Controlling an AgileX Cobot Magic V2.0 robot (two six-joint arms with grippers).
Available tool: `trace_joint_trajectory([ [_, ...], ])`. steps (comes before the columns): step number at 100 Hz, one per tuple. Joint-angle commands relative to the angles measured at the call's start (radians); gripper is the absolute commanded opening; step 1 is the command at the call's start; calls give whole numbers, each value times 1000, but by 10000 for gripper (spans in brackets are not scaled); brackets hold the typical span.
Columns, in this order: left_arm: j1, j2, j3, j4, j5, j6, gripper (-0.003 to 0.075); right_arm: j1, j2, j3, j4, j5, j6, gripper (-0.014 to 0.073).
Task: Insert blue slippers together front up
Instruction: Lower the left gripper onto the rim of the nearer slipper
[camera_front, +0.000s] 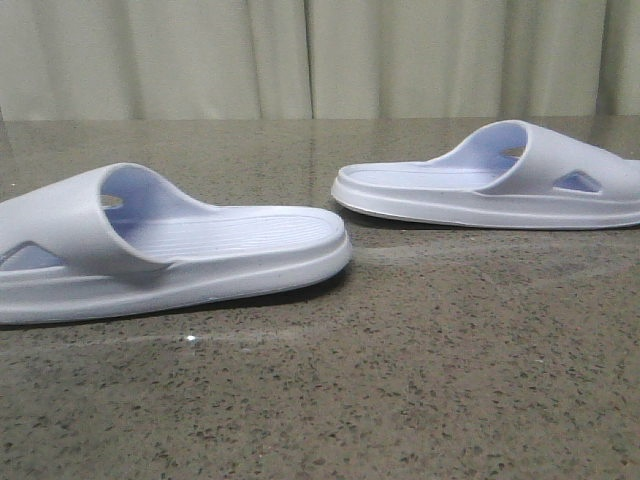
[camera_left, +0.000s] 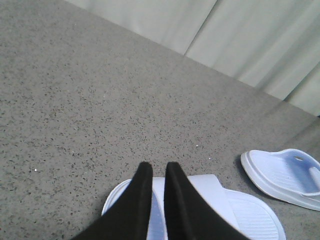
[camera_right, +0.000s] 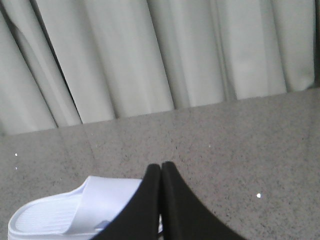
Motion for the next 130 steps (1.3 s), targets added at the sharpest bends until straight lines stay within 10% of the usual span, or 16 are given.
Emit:
trace_joint_trajectory([
  [1, 1, 55, -48, -35, -36, 0, 16, -5, 78, -65, 0, -7, 1, -106],
  [27, 1, 80, -48, -46, -34, 0, 48, -5, 162, -67, 10, -6, 1, -41],
  [57, 1, 80, -48, -82, -57, 0, 439, -5, 169, -67, 18, -83, 1, 399],
  [130, 1, 309, -44, -170, -129, -88, 466, -5, 169, -67, 18, -111, 1, 404],
])
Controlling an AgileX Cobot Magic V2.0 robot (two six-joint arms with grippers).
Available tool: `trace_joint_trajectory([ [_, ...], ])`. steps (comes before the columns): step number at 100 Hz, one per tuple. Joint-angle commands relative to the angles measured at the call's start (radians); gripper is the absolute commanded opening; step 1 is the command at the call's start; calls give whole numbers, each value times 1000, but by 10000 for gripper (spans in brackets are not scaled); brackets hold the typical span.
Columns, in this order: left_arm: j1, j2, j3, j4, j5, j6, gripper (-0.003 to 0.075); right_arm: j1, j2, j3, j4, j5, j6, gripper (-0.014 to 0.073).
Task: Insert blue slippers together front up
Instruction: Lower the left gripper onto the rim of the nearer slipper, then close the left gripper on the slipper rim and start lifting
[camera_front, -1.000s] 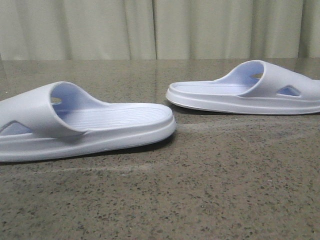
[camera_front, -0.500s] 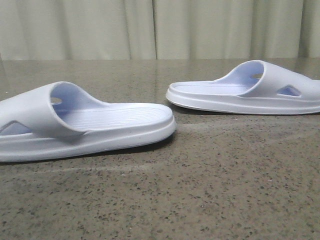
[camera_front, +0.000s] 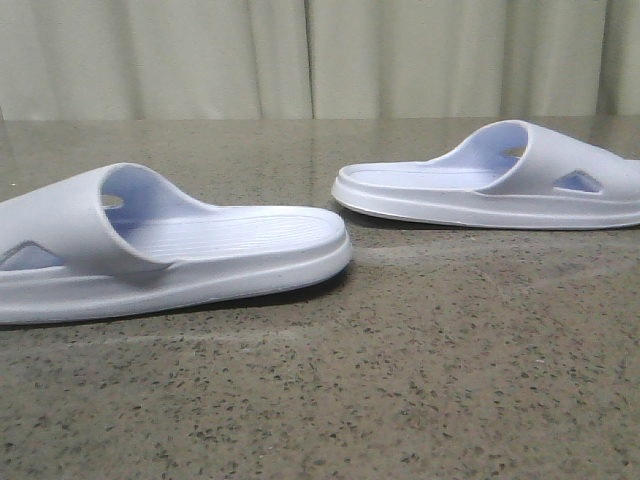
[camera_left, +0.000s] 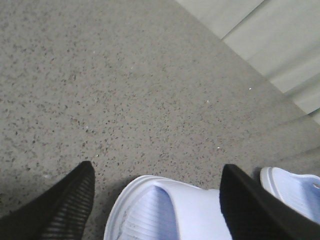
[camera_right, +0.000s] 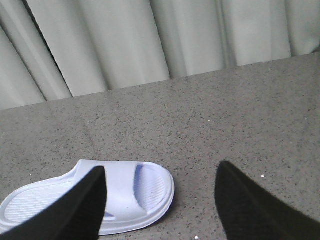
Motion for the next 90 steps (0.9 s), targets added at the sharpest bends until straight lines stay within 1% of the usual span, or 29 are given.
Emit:
trace_joint_trajectory([
  [1, 1, 54, -32, -51, -44, -9, 466, -5, 14, -36, 2, -90, 1, 404],
  [18, 1, 135, -32, -65, -44, -9, 466, -5, 14, -36, 2, -90, 1, 404],
  [27, 1, 161, -32, -98, -44, -9, 466, -5, 14, -36, 2, -90, 1, 404],
  [51, 1, 183, -32, -128, -38, -9, 466, -5, 14, -36, 2, -90, 1, 404],
  [76, 1, 202, -32, -128, 22, -9, 466, -5, 14, -36, 2, -99, 1, 404],
  [90, 1, 216, -32, -151, 39, -9, 466, -5, 14, -36, 2, -99, 1, 404],
])
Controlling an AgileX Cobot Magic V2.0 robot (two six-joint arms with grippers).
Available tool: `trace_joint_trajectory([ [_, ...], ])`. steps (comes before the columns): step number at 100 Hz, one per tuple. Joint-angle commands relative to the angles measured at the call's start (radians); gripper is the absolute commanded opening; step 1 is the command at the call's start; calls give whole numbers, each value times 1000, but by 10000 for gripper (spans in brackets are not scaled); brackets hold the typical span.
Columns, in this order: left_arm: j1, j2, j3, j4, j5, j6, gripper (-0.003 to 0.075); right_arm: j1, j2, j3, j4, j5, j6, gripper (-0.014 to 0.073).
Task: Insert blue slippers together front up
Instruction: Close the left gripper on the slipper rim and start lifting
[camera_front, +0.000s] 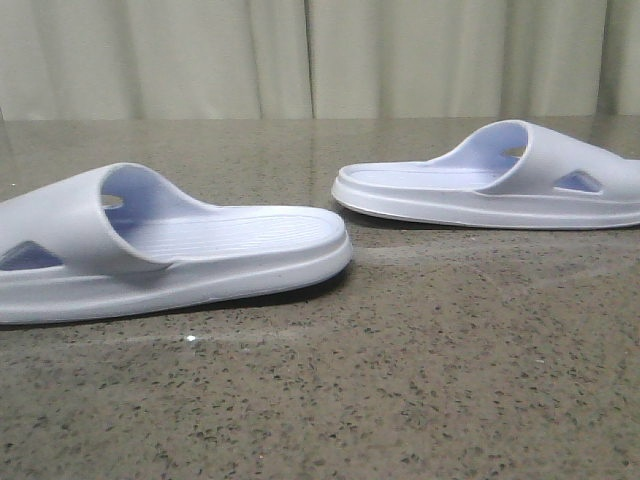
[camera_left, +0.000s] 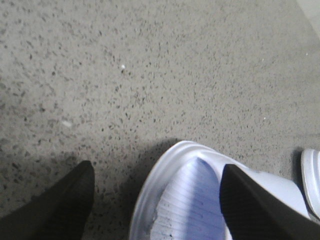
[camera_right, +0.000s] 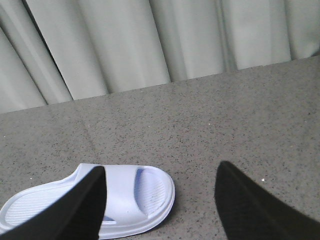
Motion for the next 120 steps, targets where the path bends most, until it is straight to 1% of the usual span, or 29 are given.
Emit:
trace_joint_trajectory([
  [1, 1, 3, -32, -42, -11, -7, 466, -5, 14, -36, 2, -86, -1, 404],
  [69, 1, 7, -32, -144, 80, -7, 466, -5, 14, -36, 2, -90, -1, 404],
  [120, 1, 7, -32, -262, 86, -7, 466, -5, 14, -36, 2, -90, -1, 404],
])
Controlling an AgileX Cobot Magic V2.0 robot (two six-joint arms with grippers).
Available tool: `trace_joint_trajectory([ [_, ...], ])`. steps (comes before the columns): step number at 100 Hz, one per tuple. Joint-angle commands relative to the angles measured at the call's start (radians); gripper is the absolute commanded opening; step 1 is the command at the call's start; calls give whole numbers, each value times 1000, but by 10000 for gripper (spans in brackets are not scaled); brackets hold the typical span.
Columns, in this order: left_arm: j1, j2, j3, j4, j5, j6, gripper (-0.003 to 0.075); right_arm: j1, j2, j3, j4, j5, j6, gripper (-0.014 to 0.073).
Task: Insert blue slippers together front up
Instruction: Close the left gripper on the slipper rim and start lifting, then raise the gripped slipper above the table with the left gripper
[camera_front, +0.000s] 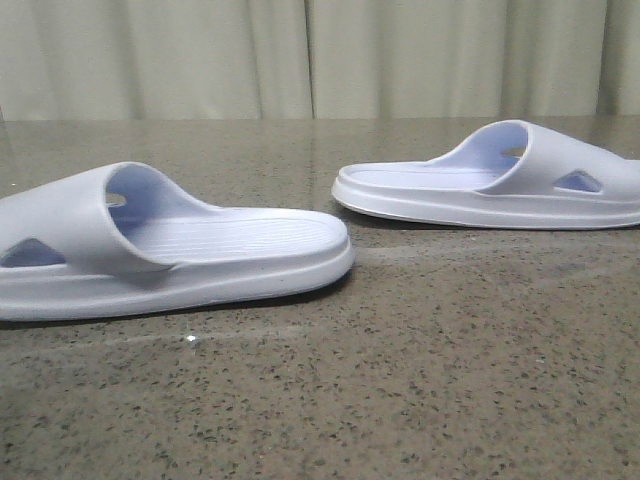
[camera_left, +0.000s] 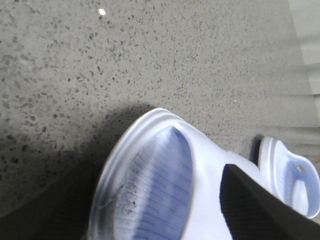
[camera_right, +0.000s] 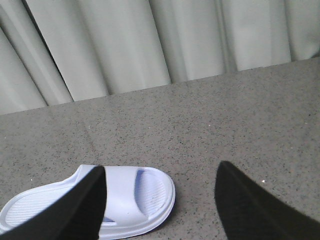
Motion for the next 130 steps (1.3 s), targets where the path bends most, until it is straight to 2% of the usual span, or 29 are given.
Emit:
trace_joint_trajectory([
  [1, 1, -2, -32, -54, -7, -7, 466, -5, 14, -36, 2, -86, -1, 404],
  [74, 1, 105, -32, -101, 48, -7, 453, -5, 14, -36, 2, -86, -1, 404],
  [83, 1, 105, -32, -101, 49, -7, 396, -5, 14, -36, 2, -86, -1, 404],
  [102, 1, 105, -32, -103, 49, -7, 187, -5, 14, -36, 2, -86, -1, 404],
  [119, 1, 105, -32, -105, 40, -7, 35, -5, 14, -36, 2, -86, -1, 404],
  [130, 1, 105, -32, -105, 30, 5, 17, -5, 14, -36, 2, -86, -1, 404],
])
